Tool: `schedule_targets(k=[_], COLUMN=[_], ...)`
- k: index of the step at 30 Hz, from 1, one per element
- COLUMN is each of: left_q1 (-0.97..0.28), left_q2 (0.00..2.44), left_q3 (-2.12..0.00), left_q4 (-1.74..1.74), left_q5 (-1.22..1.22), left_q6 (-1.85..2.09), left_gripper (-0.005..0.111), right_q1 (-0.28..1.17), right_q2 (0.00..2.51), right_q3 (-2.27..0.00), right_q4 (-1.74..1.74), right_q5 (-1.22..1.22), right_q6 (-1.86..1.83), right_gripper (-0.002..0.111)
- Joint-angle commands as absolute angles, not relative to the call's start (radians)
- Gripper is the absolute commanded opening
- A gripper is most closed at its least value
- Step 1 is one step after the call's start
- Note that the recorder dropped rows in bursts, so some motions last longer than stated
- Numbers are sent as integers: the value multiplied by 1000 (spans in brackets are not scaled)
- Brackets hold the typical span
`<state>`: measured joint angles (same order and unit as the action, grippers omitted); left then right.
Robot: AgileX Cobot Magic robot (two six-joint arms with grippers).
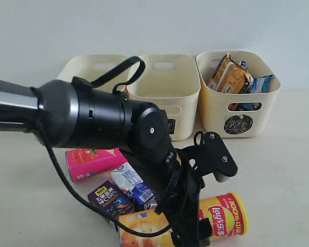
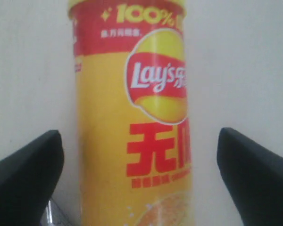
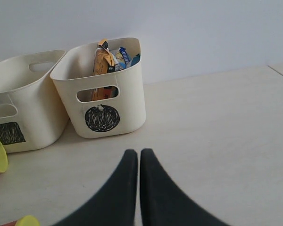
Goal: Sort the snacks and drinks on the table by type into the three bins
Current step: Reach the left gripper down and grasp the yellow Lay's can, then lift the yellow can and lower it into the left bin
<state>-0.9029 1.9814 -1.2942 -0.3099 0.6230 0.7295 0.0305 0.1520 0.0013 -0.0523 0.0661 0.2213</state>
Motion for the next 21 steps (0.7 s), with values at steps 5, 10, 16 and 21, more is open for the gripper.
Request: schedule_targets(k=[5,10,16,21], left_q1=[-908,-908,-908,-908], left_q2=[2054,2048,1987,1909], left_q3=[-1299,-1309,-1363,-1405], left_q4=[-234,-236,-277,-280], left_q5=[606,631,706,710], left_q6=[646,644,644,644], left_gripper=[82,57,5,5], right_q1=[33,33,33,33], right_q2=[153,153,153,153], right_q3=[0,0,0,0], right_q4=[-55,-55,-55,-55], right_q5=[63,63,63,63], right_q6=[226,226,226,226], right_gripper=[0,0,0,0])
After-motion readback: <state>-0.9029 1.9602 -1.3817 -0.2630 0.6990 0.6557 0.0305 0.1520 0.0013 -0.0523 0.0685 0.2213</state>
